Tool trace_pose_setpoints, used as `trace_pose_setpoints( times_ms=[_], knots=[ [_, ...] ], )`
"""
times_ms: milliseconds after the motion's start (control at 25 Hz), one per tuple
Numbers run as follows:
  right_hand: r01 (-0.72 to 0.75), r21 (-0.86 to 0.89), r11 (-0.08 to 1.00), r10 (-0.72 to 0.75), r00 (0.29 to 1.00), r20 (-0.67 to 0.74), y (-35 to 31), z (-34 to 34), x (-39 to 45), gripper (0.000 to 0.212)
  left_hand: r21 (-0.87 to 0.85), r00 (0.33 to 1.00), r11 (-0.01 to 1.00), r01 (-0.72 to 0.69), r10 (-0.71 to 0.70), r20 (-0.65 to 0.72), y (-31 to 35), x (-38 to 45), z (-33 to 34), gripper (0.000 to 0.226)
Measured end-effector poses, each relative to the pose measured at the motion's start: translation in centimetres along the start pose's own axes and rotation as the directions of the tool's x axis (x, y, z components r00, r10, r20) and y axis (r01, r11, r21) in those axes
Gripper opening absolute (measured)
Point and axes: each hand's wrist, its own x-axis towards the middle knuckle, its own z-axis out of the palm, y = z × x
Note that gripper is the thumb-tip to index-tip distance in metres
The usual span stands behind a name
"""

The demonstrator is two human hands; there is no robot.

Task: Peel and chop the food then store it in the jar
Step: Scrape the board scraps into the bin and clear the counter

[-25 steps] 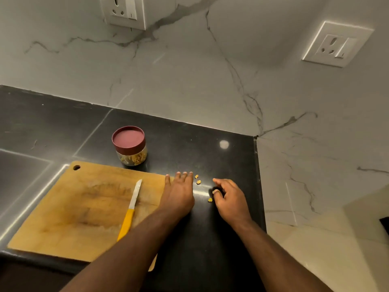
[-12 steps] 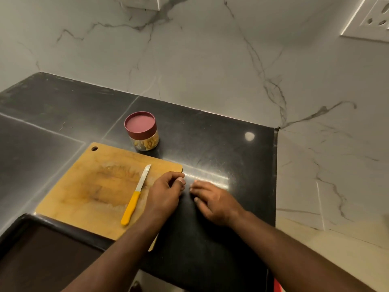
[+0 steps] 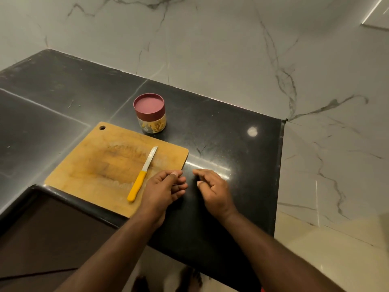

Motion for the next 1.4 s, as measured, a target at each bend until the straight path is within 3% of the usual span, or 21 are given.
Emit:
trace_pose_setpoints(
  times_ms=[160, 240, 320, 400, 520, 640, 720, 800, 920, 1040, 1240, 1400],
  knots=[
    [-0.153, 0.288, 0.945, 0.21, 0.961, -0.178, 0.6, -0.7, 1.0, 0.029, -0.064, 0.988, 0.99, 0.128, -0.121, 0.093, -0.2, -1.8, -2.3, 0.024],
    [-0.189, 0.25, 0.949, 0.228, 0.964, -0.137, 0.6, -1.8, 3.1, 0.028, -0.028, 0.965, 0.98, 0.199, -0.191, 0.178, -0.9, -2.8, -3.1, 0.027],
    [-0.143, 0.119, 0.983, 0.149, 0.988, -0.04, 0.1, -1.2, 3.6, 0.028, 0.019, 0.925, 0.965, 0.262, -0.257, 0.279, -1.8, -3.9, -4.0, 0.023],
    [-0.075, 0.05, 0.996, 0.071, 0.995, 0.072, -0.4, 0.0, 2.7, 0.027, 0.076, 0.849, 0.934, 0.349, -0.349, 0.397, -2.8, -5.1, -5.3, 0.019],
    [-0.048, 0.047, 0.998, 0.041, 0.987, 0.154, -0.3, 0.5, 0.1, 0.028, 0.236, 0.652, 0.828, 0.508, -0.549, 0.523, -5.1, -6.8, -7.5, 0.029],
    [-0.208, 0.321, 0.924, 0.16, 0.972, 0.171, -1.3, 1.5, -2.5, 0.031, 0.358, 0.524, 0.729, 0.583, -0.675, 0.52, -8.8, -6.3, -8.8, 0.037],
    [-0.244, 0.506, 0.827, 0.229, 0.969, 0.094, -2.1, 1.7, -3.7, 0.032, 0.325, 0.541, 0.712, 0.622, -0.691, 0.479, -11.1, -5.4, -8.8, 0.042],
    [-0.214, 0.591, 0.778, 0.297, 0.954, -0.046, -2.1, 0.9, -3.9, 0.032, 0.173, 0.598, 0.735, 0.656, -0.645, 0.476, -12.8, -4.6, -8.6, 0.043],
    [-0.193, 0.522, 0.831, 0.32, 0.933, -0.165, -1.8, 0.7, -4.6, 0.031, -0.065, 0.637, 0.711, 0.7, -0.581, 0.507, -14.1, -4.9, -8.6, 0.042],
    [-0.177, 0.454, 0.873, 0.281, 0.944, -0.174, -2.4, 2.9, -6.0, 0.033, -0.218, 0.669, 0.669, 0.71, -0.546, 0.504, -14.4, -5.2, -7.9, 0.047],
    [-0.15, 0.628, 0.764, 0.348, 0.915, -0.205, -3.3, 5.0, -8.7, 0.034, -0.199, 0.683, 0.696, 0.69, -0.534, 0.499, -14.4, -4.9, -7.8, 0.055],
    [-0.179, 0.558, 0.81, 0.321, 0.932, -0.166, -3.3, 3.3, -5.6, 0.034, -0.22, 0.704, 0.707, 0.672, -0.518, 0.486, -14.7, -4.9, -7.7, 0.058]
  ],
)
